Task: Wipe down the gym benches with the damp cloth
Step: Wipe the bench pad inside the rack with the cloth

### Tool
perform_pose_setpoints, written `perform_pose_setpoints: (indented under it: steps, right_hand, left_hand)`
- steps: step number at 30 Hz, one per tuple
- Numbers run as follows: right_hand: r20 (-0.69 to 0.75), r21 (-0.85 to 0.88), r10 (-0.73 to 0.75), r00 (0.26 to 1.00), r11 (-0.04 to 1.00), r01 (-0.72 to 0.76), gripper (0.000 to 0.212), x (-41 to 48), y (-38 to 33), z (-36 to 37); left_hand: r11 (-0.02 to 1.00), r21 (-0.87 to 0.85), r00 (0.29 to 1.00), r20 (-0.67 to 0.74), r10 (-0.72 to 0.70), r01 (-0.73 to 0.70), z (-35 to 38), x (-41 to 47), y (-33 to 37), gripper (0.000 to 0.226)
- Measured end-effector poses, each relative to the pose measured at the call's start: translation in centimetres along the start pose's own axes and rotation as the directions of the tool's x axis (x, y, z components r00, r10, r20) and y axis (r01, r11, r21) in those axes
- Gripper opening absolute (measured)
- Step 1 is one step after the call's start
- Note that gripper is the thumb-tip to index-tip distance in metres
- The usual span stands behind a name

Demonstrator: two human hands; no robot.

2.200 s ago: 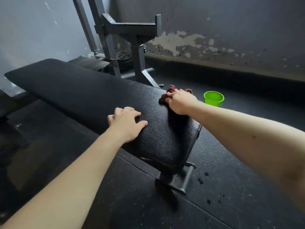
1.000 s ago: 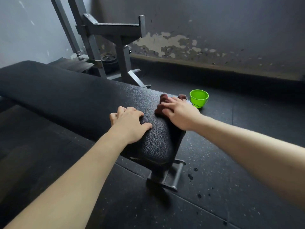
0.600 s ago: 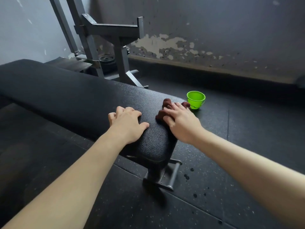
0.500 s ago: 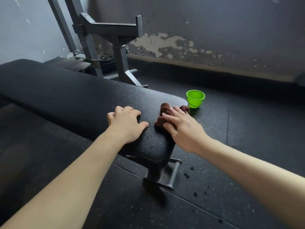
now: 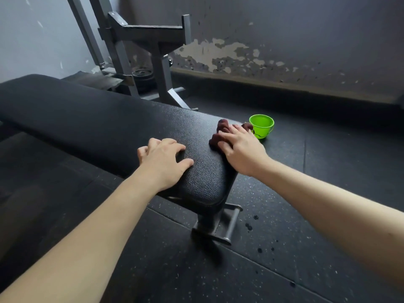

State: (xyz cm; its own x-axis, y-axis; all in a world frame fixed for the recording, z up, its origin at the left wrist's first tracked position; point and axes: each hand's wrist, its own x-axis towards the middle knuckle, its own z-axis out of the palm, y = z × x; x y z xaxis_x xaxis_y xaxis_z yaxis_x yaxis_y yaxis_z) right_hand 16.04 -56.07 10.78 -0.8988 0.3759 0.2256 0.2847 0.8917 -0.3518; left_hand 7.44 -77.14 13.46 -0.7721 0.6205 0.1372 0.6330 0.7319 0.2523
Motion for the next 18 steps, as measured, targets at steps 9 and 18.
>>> perform_pose_setpoints:
  steps: [9, 18]
  right_hand:
    - [0.001, 0.128, -0.332, 0.943, 0.935, 0.329, 0.050, -10.9, -4.2, 0.4]
    - [0.134, -0.005, -0.159, 0.978, 0.987, 0.161, 0.042, -1.2, -4.4, -0.2]
  left_hand:
    - [0.992, -0.117, 0.984, -0.173, 0.033, -0.054, 0.9, -2.9, -3.3, 0.035]
    - [0.991, -0.124, 0.980, -0.198, 0.029, -0.054, 0.5, -4.1, -5.1, 0.046]
